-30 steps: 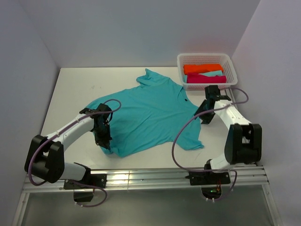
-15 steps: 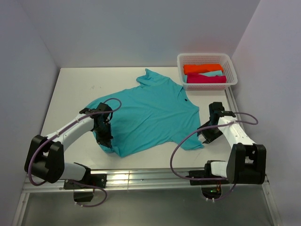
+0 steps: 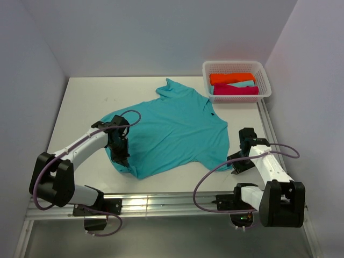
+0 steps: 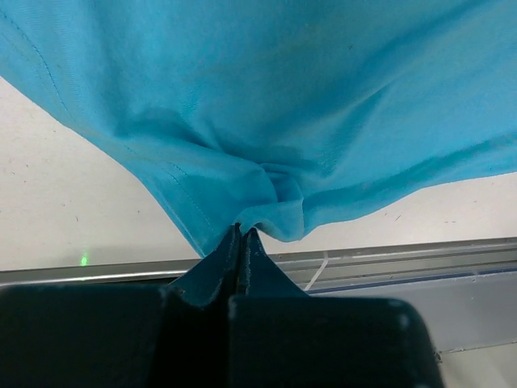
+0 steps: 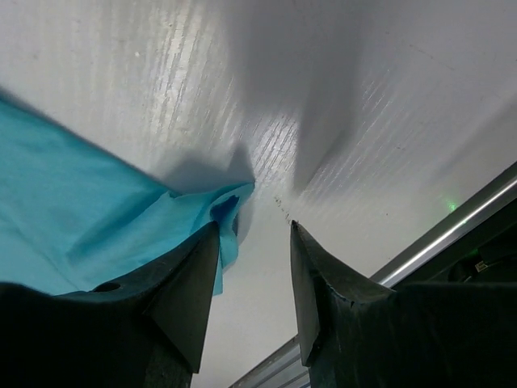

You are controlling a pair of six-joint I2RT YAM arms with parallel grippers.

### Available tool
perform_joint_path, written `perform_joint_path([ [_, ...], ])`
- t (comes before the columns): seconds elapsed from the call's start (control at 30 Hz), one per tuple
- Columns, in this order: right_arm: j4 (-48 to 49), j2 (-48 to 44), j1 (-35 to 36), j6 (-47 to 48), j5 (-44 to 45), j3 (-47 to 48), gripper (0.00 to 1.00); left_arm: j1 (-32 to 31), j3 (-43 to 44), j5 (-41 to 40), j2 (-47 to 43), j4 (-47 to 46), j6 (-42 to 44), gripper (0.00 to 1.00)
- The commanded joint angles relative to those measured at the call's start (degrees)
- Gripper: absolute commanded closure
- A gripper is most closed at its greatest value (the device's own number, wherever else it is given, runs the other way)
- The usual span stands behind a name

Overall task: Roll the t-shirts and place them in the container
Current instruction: Fold the tshirt

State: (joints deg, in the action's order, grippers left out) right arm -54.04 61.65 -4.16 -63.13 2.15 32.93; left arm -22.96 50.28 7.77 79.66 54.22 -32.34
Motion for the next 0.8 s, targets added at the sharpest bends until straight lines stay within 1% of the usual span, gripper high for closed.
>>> perform_joint_path([
  [0.0,2.36,0.84,-0.32,-3.31,2.5,-0.76,0.52,-0.07,2.1,0.66,0.23,-0.43,2.37,1.0],
  [0.2,4.82,0.23,-0.32,-4.72,3.3,-2.25,0.53,-0.07,2.54,0.93,0.32,-0.34,2.72,1.0],
  [0.6,4.03,-1.71,-0.32,-5.25,5.4,0.21,0.52,0.02,2.8,1.72,1.11,-0.6,3.24,1.0],
  [0.77,7.1,1.54,-0.32,-5.42,4.44,-1.02,0.53,-0.07,3.42,1.55,1.9,-0.43,3.6,1.0],
])
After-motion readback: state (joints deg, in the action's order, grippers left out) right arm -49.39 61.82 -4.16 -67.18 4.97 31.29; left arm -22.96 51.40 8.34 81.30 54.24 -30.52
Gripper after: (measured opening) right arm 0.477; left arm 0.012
